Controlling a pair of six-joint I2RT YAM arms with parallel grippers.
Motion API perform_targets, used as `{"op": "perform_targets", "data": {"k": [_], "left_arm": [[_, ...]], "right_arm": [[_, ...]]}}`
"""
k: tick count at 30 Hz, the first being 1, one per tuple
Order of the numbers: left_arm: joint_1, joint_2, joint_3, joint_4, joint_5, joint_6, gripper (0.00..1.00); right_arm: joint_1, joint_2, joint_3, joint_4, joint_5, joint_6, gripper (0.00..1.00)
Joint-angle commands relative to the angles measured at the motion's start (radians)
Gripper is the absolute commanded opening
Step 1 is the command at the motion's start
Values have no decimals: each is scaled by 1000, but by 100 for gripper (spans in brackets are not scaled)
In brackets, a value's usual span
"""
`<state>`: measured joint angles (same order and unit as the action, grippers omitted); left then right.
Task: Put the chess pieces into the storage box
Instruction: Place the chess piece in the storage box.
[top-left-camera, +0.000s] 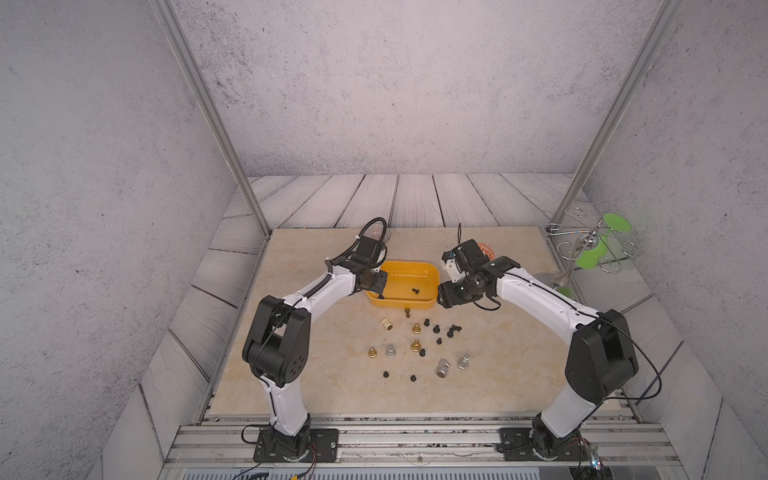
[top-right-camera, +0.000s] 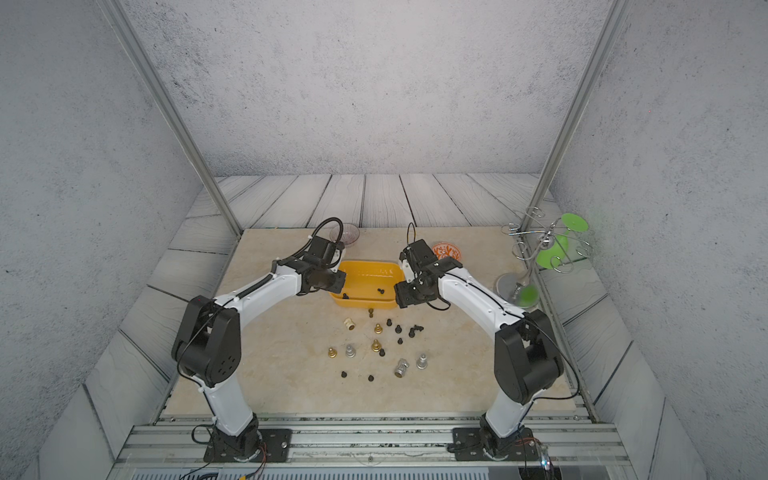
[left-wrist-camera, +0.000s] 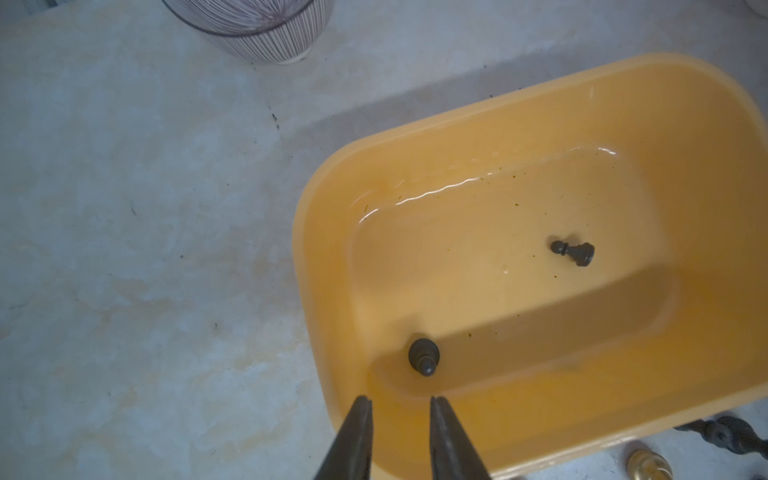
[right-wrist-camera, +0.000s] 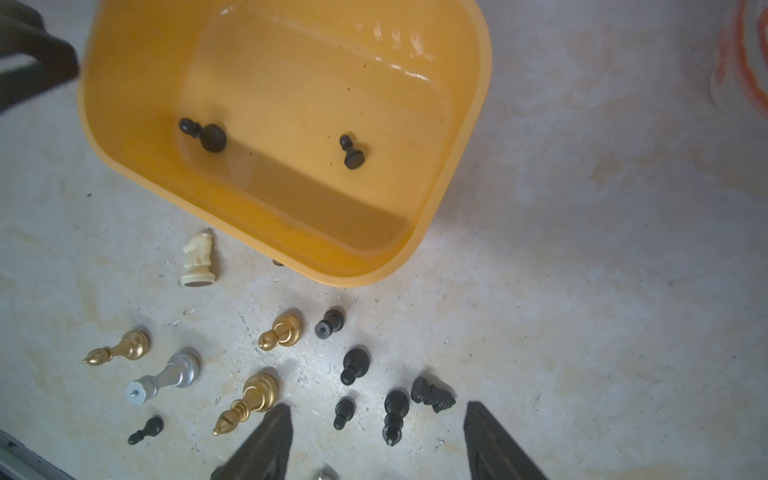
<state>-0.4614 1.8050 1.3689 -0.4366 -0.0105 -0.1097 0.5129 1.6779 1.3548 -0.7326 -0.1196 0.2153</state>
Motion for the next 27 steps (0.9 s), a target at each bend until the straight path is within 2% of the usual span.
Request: {"op": "perform_targets", "data": {"k": [1, 17, 27], "left_arm": [[15, -53, -20, 3, 7, -15, 28], [46, -217, -177, 44, 41, -77, 29], [46, -243, -224, 58, 58, -95, 29]], "right_arm": [[-5, -54, -27, -43, 20, -13, 65], [23, -51, -148, -28, -15, 6, 58], [40, -13, -162, -21, -10, 1, 50]]}}
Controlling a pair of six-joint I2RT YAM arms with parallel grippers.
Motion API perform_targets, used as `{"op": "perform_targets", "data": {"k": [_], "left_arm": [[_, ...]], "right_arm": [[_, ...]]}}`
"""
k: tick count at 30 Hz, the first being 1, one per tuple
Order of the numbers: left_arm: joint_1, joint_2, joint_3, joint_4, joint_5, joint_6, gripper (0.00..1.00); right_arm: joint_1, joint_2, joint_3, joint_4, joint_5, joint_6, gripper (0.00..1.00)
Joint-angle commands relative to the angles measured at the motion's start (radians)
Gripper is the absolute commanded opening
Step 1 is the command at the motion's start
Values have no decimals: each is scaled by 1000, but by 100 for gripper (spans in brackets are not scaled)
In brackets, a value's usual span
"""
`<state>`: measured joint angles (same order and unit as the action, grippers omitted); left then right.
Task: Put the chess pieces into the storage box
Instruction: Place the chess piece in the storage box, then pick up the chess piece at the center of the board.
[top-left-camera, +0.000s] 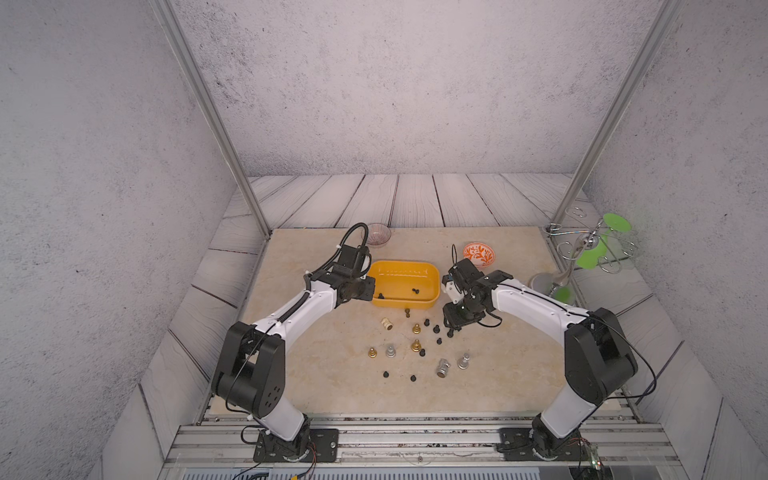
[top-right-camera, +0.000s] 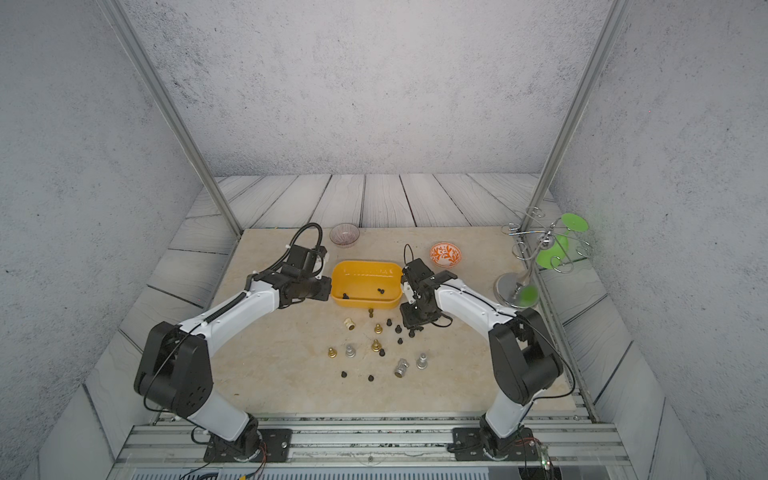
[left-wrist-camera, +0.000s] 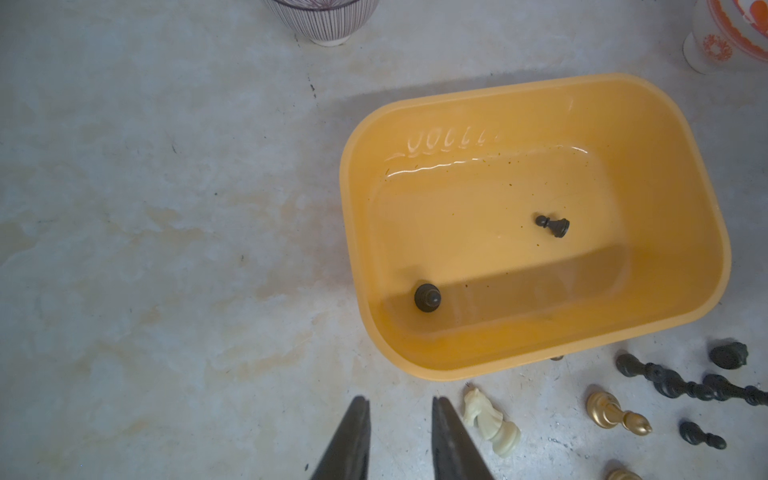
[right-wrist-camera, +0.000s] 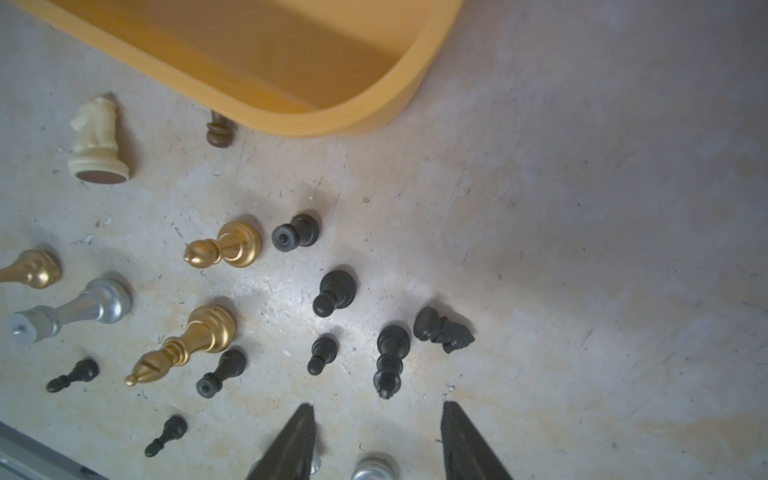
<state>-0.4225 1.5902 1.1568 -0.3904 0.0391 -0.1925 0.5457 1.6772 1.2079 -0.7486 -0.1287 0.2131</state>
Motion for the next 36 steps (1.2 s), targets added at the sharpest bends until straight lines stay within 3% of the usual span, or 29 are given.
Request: {"op": "perform_targets", "data": {"k": [1, 36], "left_arm": [[7, -31, -14, 11, 8, -13, 30], [7, -42, -38, 8, 20, -8, 30]], "right_arm": [[10, -9, -19, -1, 2, 3, 50], [36, 111, -45, 54, 55, 46, 30]]}}
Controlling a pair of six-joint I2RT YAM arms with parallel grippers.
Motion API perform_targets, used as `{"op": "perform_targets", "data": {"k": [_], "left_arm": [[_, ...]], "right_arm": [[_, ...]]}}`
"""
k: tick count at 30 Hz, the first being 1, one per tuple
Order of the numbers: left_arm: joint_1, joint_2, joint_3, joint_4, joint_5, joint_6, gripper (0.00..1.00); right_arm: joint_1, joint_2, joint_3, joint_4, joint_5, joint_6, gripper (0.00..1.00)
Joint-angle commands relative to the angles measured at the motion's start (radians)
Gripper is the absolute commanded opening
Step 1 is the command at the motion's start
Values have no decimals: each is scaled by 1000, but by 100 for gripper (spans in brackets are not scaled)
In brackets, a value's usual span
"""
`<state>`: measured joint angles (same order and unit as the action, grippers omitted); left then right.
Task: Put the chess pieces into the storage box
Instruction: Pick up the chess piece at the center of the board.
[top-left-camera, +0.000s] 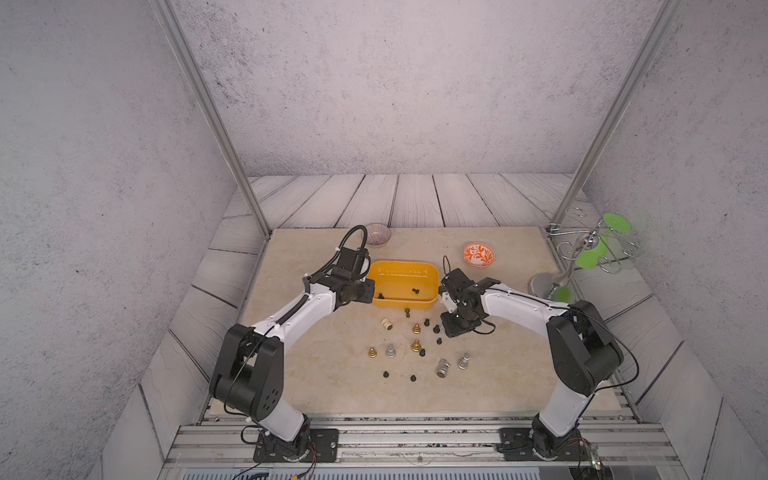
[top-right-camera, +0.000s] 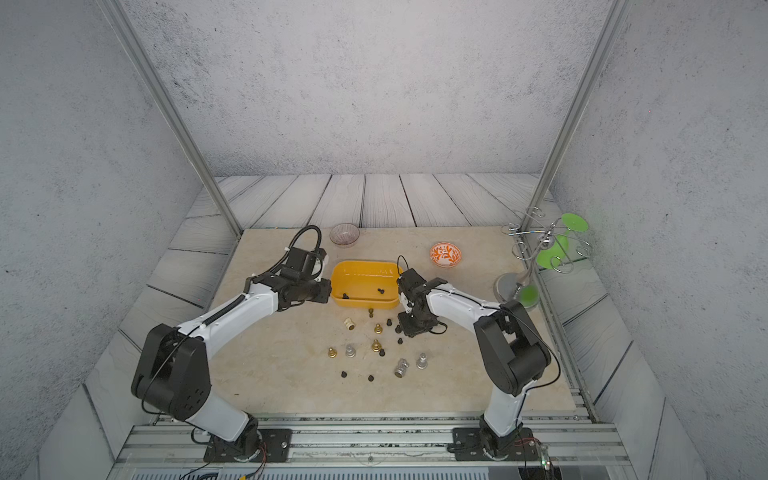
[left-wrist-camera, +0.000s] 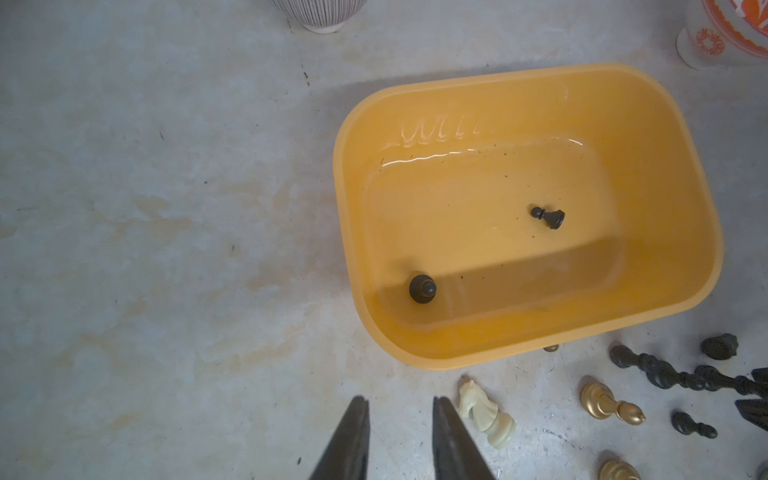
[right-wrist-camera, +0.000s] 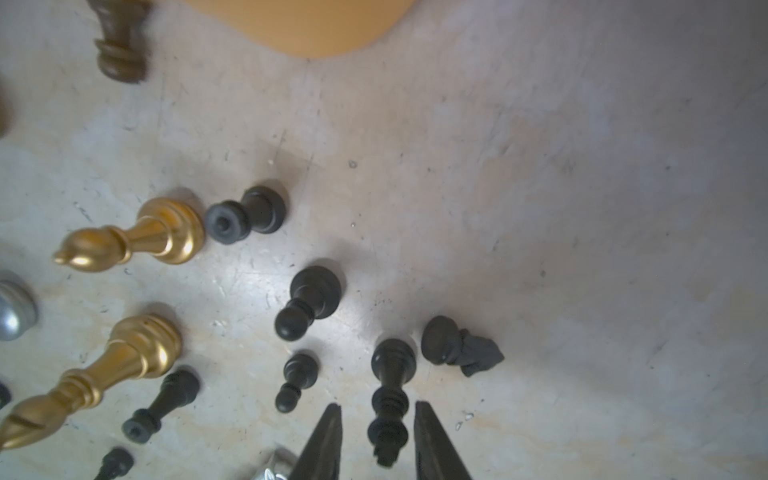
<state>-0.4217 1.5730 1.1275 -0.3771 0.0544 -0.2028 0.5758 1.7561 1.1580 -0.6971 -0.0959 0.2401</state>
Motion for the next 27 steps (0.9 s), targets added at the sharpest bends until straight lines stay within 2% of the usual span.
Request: {"op": "perform_targets", "data": {"k": [1, 14, 20, 27], "left_arm": [[6, -24, -8, -5, 5, 3, 30], [6, -23, -11, -6, 2, 7, 30], [6, -25, -14, -2, 4, 9, 30], [6, -35, -17, -2, -1, 14, 30]], "right_arm": [[6, 34, 6, 5, 22, 21, 30], [6, 36, 5, 4, 23, 30, 16], [7, 1, 30, 12, -10, 51, 13], [5, -48, 117, -62, 20, 16, 11]]}}
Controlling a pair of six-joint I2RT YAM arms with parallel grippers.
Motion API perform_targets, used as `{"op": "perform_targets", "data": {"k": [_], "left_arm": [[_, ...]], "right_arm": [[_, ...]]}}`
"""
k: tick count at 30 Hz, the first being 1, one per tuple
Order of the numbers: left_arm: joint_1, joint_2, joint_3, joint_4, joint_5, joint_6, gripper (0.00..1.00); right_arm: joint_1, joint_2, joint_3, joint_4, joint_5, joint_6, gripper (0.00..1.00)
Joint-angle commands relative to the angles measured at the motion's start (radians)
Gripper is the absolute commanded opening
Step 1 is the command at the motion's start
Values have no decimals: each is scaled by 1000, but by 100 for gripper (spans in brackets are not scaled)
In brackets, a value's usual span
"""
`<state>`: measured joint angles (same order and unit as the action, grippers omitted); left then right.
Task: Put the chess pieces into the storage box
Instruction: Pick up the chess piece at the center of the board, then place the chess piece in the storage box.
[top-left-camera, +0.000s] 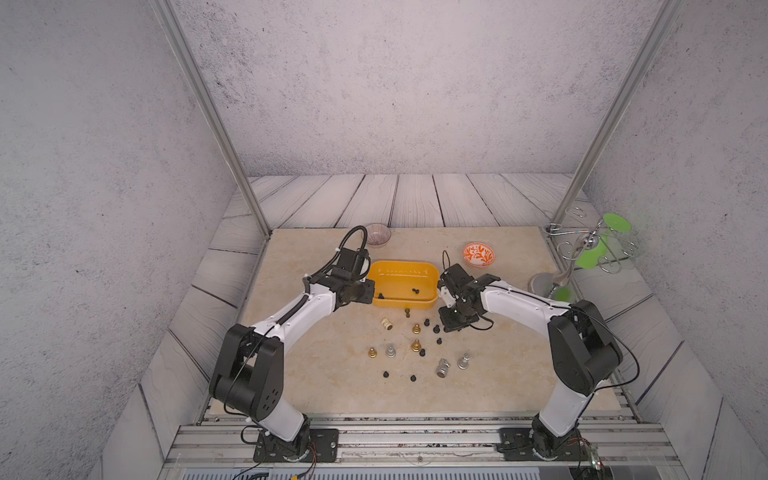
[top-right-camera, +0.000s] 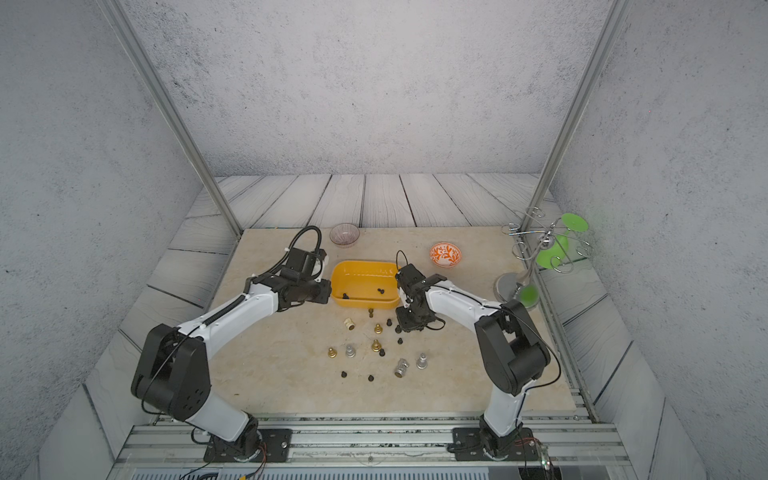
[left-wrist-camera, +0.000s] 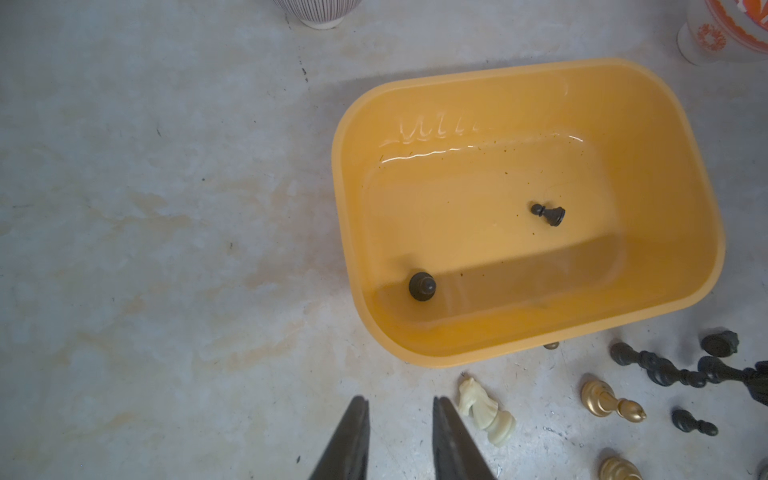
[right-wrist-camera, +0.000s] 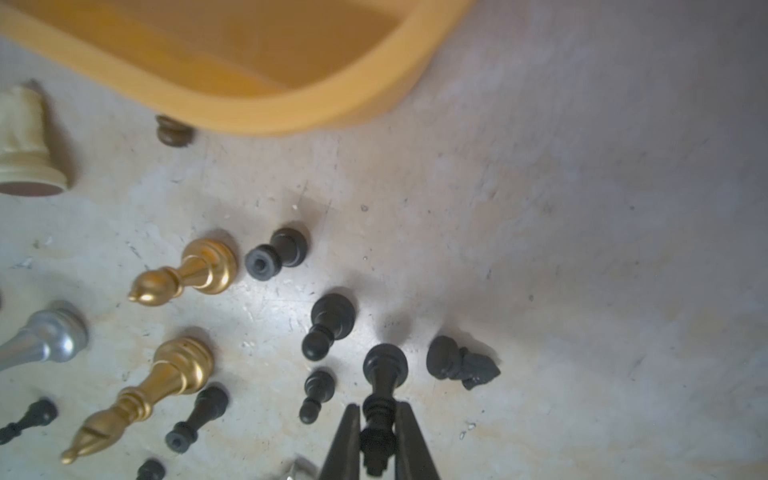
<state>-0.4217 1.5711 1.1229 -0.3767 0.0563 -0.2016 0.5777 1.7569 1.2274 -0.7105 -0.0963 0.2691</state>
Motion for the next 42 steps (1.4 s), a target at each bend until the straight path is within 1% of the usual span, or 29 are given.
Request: {"op": "perform_targets", "data": {"k": [1, 7, 12, 19, 24, 30, 37, 42], "left_arm": [[6, -34, -12, -2, -4, 14, 30], [6, -42, -15, -2, -4, 11, 30], [6, -55, -26, 2, -4, 3, 30], [6, -82, -49, -2, -3, -6, 30], [6, -94, -66, 6, 8, -15, 30], [6, -99, -70, 4, 41, -15, 30], [6, -108, -93, 18, 76, -32, 30], [6, -100, -99, 30, 109, -40, 30]], "right_arm": [[2, -58, 62, -58, 25, -19, 11], [-2, -91, 158, -73, 10, -47, 11], [-12, -57, 279, -66, -27, -79, 11], [-30, 86, 473, -70, -66, -117, 11], [-40, 199, 570, -67, -82, -126, 10], [-47, 358, 724, -101, -88, -146, 10], [-50, 498, 834, -133, -79, -148, 10], [-56, 550, 867, -135, -69, -145, 12]]}}
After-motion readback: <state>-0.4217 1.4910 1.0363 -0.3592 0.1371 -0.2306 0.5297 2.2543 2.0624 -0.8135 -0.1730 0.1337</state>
